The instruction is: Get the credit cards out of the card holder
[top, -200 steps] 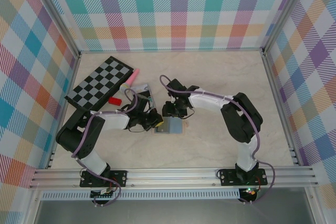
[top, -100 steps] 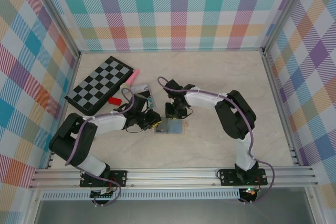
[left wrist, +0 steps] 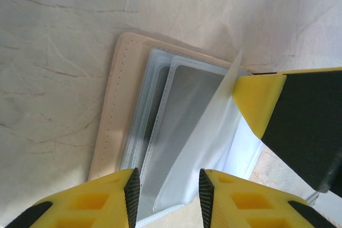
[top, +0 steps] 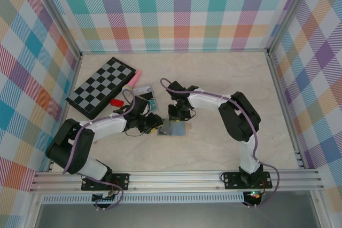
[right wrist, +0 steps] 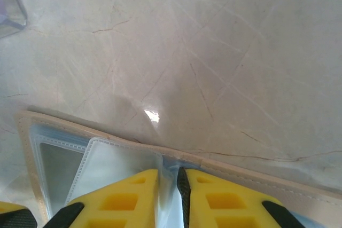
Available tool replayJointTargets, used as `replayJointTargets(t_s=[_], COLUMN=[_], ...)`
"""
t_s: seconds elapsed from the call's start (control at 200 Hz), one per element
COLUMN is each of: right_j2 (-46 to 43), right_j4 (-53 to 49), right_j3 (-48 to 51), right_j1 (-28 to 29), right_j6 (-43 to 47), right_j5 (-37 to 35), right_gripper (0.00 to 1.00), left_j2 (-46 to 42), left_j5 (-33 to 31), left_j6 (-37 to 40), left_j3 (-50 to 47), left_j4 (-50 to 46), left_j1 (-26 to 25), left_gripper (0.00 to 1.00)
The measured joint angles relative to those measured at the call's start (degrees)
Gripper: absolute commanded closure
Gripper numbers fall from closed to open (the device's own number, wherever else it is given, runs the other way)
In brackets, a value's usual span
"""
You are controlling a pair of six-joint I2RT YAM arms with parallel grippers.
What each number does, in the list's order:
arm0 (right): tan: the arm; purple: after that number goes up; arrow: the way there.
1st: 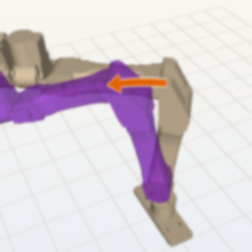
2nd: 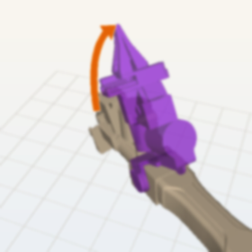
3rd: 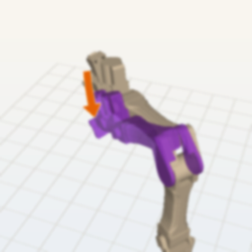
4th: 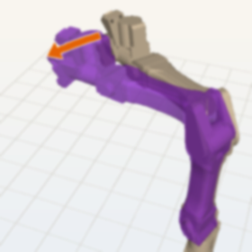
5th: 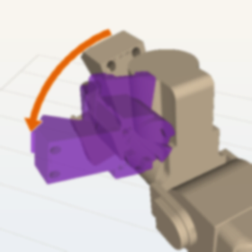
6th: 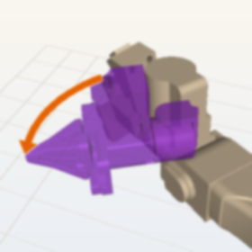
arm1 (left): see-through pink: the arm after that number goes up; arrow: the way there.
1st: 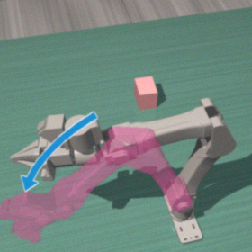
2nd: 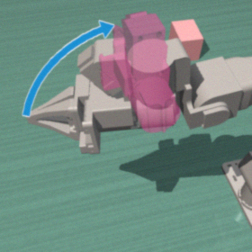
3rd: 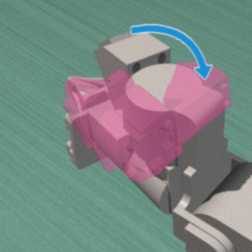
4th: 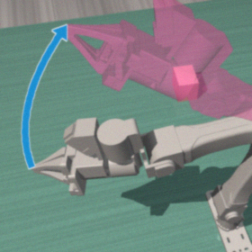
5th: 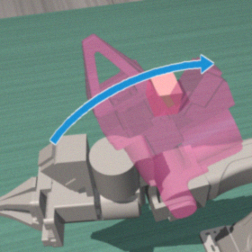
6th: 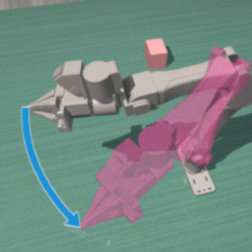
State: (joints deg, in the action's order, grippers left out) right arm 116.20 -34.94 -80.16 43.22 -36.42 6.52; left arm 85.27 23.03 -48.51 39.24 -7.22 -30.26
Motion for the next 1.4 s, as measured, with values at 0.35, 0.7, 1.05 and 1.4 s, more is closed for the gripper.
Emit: replayJointTargets(t_s=[0.35, 0.7, 1.05, 1.4], right_j2=[0.02, 0.02, -0.22, -15.74], right_j4=[0.09, 0.09, 0.22, 0.11], right_j3=[0.00, 0.00, 0.00, 6.45], right_j1=[0.00, 0.00, -0.22, -3.30], right_j6=[0.00, 0.00, -0.04, -2.43], right_j5=[0.00, 0.07, 0.87, -2.01], right_gripper=[0.82, 0.82, 0.75, 0.45], left_j2=[0.17, 2.54, 3.28, 5.62], left_j5=[2.10, 3.82, 5.95, 7.19], left_j6=[0.20, 0.39, 1.46, 0.09], left_j3=[-0.02, -0.02, 0.00, 1.46], left_j4=[1.75, 3.23, 6.12, 10.91], left_j1=[-0.04, -0.11, -1.68, -6.54], left_gripper=[0.66, 0.66, 0.85, 0.69])
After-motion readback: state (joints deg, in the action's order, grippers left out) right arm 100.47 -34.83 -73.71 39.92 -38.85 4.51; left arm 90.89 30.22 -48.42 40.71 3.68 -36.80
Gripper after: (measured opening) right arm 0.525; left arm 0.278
